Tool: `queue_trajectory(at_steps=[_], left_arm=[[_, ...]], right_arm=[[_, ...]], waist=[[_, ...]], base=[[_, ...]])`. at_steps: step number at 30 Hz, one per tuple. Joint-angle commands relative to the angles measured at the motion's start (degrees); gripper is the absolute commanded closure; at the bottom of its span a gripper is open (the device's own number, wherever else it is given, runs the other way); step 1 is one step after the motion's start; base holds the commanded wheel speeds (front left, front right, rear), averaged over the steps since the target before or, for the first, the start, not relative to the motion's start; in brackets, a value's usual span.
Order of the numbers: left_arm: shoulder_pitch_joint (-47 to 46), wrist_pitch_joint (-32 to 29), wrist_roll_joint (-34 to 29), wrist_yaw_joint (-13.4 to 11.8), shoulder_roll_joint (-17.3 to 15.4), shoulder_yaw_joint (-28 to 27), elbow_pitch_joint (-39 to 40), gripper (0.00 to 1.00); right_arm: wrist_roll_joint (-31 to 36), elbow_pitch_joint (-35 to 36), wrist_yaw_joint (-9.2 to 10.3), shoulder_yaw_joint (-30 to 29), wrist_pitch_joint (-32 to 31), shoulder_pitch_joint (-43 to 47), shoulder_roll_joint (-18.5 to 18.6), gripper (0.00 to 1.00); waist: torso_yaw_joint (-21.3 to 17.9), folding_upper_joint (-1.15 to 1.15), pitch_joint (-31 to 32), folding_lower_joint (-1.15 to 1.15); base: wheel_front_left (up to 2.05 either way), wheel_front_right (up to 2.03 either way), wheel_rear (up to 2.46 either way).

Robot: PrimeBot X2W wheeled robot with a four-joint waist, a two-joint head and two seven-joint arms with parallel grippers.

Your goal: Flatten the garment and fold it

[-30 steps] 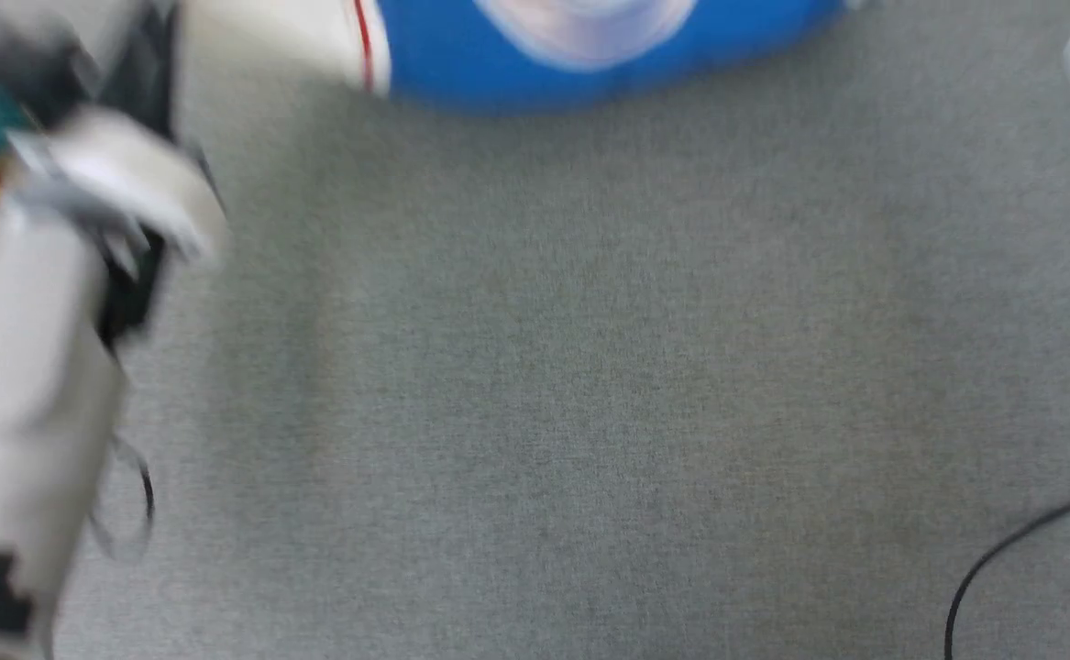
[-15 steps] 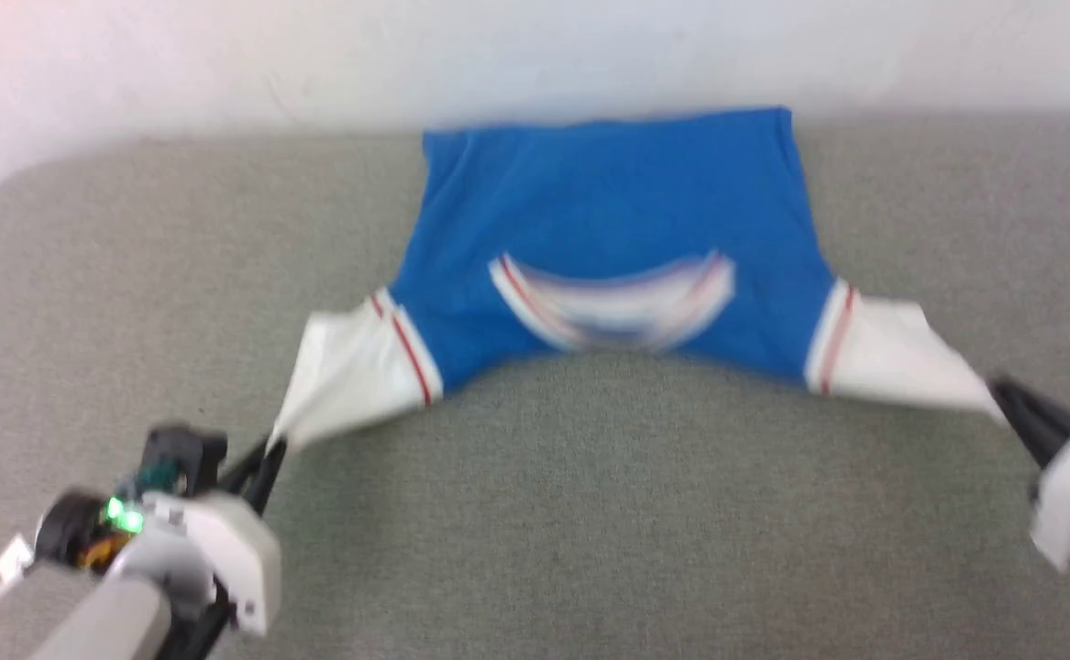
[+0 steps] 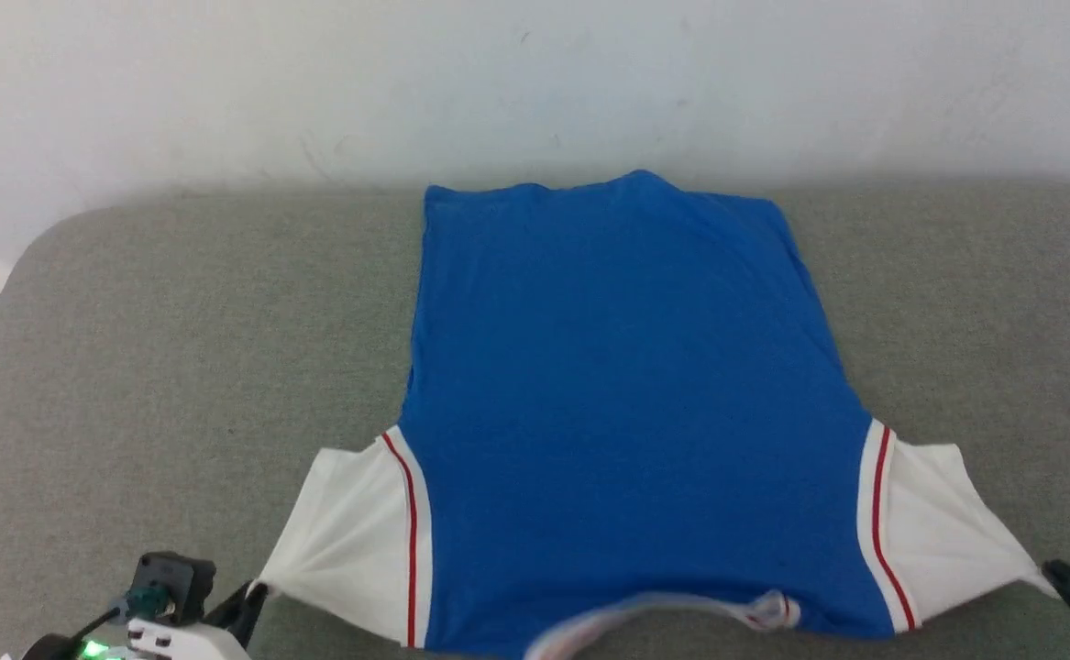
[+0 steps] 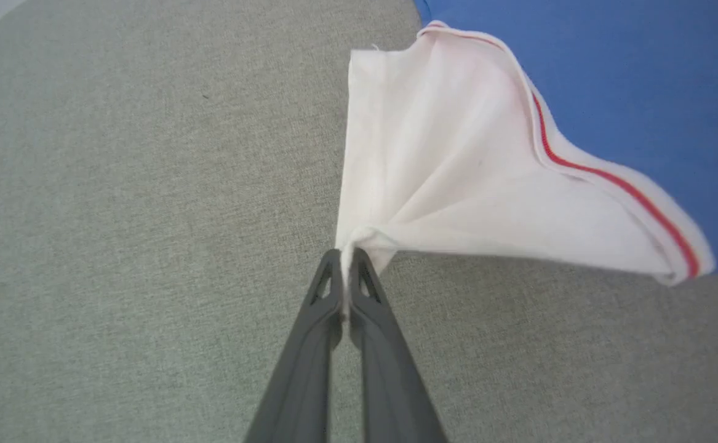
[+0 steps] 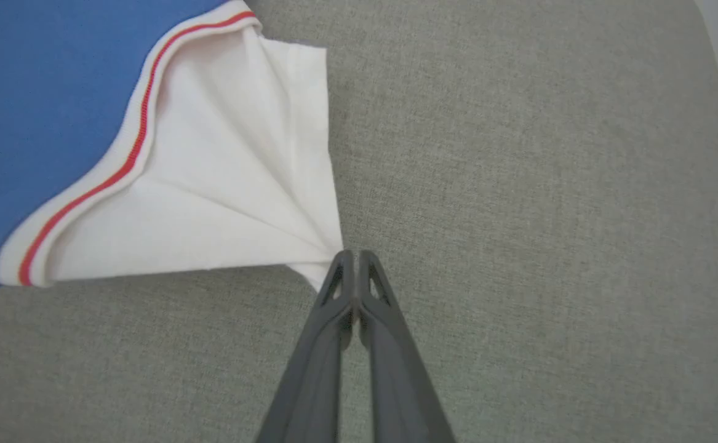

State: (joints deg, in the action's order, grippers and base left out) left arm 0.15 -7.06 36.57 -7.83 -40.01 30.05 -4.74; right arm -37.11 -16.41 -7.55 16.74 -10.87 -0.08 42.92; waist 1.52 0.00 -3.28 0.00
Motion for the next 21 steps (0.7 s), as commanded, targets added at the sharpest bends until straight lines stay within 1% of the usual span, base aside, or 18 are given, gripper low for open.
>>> queue_trajectory(at_steps=[1,3,4,9,12,15,16,17,21], left_arm=[[2.33,-1.01,0.82,-1.02,-1.12,-0.23,1.0,1.0],[3.96,-2.01,1.56,-1.46,-1.72,-0.18,2.22,1.0],[3.96,-2.01,1.56,-1.46,-1.72,-0.18,2.22,1.0],[7.67,-6.05,4.09,-2.02,-2.64,0.73,5.31,1.0],[7.98,-7.06,4.69,-2.0,-2.15,1.34,6.8,1.0],[7.09,-7.29,5.63,-1.57,-0.51,1.7,7.93,1.0],[6.69,-7.29,6.05,-1.46,0.07,1.65,8.35,1.0],[6.2,-7.39,6.18,-1.3,0.42,1.73,8.86,1.0],[4.14,-7.83,6.13,-1.18,1.59,2.02,11.99,1.0]], right_arm=[[1.15,0.94,0.06,-1.42,-2.24,3.24,0.19,1.0],[1.11,2.2,0.06,-3.23,-4.62,5.81,0.11,1.0],[1.11,2.2,0.06,-3.23,-4.62,5.81,0.11,1.0],[0.05,6.05,0.06,-7.21,-12.62,11.99,-0.56,1.0],[0.49,8.3,0.06,-9.76,-15.73,13.8,-1.67,1.0],[1.32,9.32,0.06,-12.58,-19.03,13.78,-3.18,1.0],[1.87,9.85,0.06,-13.62,-20.1,13.41,-3.69,0.56],[2.23,10.47,0.06,-14.77,-21.05,12.77,-4.33,0.0],[2.82,14.26,0.06,-17.9,-24.57,8.29,-6.19,0.0]], waist=[[0.55,0.0,1.45,0.0],[0.82,0.0,2.29,0.0],[0.82,0.0,2.29,0.0],[1.54,0.0,3.55,0.0],[2.28,0.0,3.4,0.0],[3.31,0.0,2.68,0.0],[3.79,0.0,2.27,0.0],[4.32,0.0,1.71,0.0],[6.72,0.0,-1.68,0.0]], base=[[0.0,0.0,0.0],[0.0,0.0,0.0],[0.0,0.0,0.0],[0.0,0.0,0.0],[0.0,0.0,0.0],[0.0,0.0,0.0],[0.0,0.0,0.0],[0.0,0.0,0.0],[0.0,0.0,0.0]])
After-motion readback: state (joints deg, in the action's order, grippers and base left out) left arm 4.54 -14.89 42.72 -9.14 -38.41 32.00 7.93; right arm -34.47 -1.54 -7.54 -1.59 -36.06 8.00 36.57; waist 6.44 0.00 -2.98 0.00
